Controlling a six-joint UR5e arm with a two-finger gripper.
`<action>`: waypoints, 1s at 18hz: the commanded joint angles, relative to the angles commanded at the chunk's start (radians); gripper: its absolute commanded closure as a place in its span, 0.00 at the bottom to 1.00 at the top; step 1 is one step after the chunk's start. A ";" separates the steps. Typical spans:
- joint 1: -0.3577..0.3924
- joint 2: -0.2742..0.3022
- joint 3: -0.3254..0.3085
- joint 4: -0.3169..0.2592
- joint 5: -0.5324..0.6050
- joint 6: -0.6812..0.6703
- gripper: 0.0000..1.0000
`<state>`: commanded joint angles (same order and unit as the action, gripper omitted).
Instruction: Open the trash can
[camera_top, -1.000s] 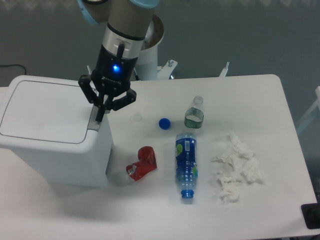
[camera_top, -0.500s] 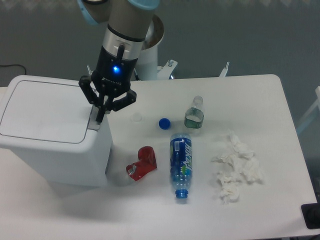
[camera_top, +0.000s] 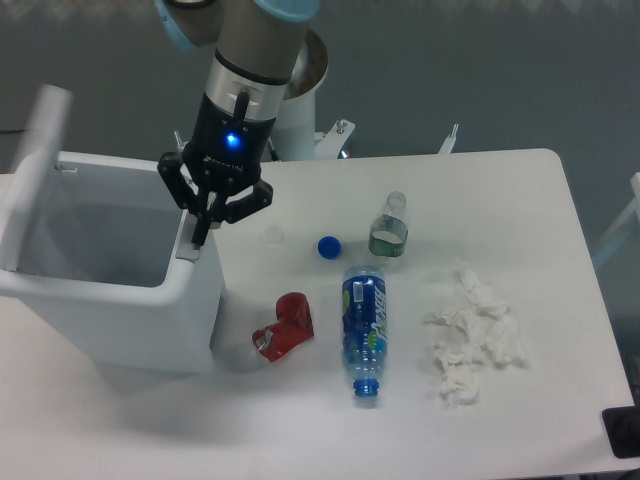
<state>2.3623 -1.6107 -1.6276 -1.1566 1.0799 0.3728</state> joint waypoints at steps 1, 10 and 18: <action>0.006 0.002 0.006 -0.002 -0.002 0.000 1.00; 0.078 0.003 0.031 0.009 0.047 0.109 0.00; 0.236 -0.066 0.028 0.006 0.225 0.389 0.00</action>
<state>2.5983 -1.6766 -1.5999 -1.1505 1.3054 0.7621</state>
